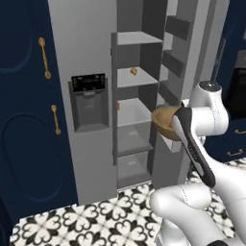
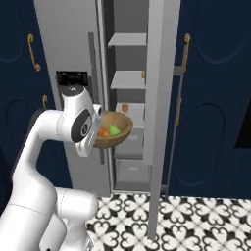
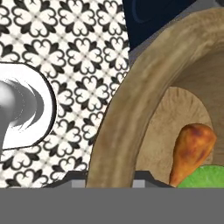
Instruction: Pick the chicken drumstick and lemon wedge from their plates and place them in the bowl. Then put the bowl in the fridge.
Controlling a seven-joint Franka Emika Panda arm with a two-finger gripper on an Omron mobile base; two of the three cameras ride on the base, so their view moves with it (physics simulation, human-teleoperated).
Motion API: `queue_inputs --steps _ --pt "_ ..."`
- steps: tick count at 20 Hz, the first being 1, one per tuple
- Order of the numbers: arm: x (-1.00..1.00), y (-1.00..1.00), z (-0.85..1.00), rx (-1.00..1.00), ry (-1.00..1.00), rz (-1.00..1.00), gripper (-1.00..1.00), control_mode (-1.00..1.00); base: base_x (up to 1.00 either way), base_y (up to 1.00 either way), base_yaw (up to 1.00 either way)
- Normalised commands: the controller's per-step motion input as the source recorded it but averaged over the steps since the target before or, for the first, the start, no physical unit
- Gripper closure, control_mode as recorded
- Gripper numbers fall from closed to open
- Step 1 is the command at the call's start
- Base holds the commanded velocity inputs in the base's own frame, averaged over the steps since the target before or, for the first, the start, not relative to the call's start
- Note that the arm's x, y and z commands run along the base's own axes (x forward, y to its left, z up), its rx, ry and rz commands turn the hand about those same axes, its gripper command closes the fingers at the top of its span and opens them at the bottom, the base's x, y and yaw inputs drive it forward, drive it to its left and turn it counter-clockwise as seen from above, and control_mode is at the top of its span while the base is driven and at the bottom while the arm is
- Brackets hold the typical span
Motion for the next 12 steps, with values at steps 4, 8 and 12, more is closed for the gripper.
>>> queue_inputs --steps 4,8,12 --pt "0.0 0.0 0.0 0.0 0.0 0.0 1.0 1.0 0.83 0.19 0.0" --pt "0.0 0.0 0.0 0.0 0.0 0.0 1.0 1.0 0.85 0.0 0.0" --pt "0.0 0.0 0.0 0.0 0.0 0.0 1.0 1.0 0.79 0.04 0.0"
